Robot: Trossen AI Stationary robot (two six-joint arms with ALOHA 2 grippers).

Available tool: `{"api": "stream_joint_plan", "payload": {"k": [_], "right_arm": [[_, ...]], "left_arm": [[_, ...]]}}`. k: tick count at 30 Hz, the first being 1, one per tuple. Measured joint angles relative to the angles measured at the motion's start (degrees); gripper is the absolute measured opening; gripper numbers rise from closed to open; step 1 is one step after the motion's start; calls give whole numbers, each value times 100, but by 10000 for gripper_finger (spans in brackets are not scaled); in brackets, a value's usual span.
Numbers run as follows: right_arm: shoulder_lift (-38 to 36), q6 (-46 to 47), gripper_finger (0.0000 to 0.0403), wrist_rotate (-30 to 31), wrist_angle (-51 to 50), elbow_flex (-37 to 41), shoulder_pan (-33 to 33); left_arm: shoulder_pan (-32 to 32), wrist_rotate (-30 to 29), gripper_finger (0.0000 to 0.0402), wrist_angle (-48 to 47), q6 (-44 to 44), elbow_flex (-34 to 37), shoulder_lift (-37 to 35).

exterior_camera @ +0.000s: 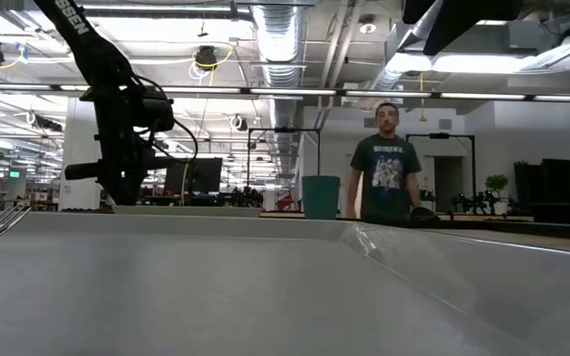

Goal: Pick and place plate/cup/fork/spoon on tray
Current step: Put the green plate on the gray tray to the right of the orange fork

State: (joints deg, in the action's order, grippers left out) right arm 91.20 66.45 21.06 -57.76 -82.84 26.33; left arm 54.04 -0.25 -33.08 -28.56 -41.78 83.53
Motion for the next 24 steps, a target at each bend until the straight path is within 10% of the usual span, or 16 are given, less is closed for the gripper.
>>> {"api": "stream_joint_plan", "payload": {"k": [24], "right_arm": [[0, -98, 249, 11, -2, 0, 0]], "left_arm": [[-28, 603, 0, -606, -85, -343, -977]]}}
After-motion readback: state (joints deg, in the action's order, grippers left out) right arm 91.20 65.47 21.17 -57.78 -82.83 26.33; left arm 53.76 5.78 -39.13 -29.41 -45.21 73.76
